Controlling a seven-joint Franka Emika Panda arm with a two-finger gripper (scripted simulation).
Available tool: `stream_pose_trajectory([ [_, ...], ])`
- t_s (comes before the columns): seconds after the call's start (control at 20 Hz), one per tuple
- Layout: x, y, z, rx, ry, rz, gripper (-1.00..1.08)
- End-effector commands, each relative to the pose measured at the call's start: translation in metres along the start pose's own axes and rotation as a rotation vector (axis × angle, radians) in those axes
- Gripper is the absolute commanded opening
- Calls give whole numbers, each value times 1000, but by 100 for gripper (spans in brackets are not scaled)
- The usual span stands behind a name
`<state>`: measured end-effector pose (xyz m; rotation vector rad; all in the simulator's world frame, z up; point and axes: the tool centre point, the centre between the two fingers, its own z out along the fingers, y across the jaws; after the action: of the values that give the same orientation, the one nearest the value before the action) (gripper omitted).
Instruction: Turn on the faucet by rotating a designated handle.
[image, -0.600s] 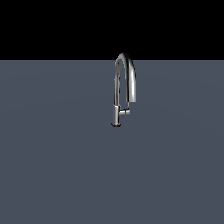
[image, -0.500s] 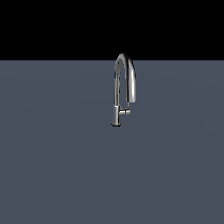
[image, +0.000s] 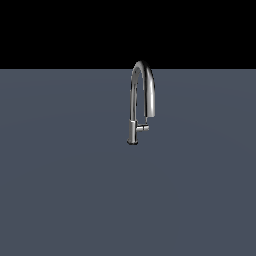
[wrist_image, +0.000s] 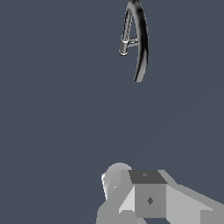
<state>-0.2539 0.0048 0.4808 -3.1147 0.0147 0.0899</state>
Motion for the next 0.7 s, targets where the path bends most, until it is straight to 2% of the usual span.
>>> stream_pose_trajectory([
  [0.0,7,0,1,13,-16,13,-100],
  [0.3,33,-1,3,61,-72,61,-100],
  [0.65,72,0,9,137,-160,137,-100],
])
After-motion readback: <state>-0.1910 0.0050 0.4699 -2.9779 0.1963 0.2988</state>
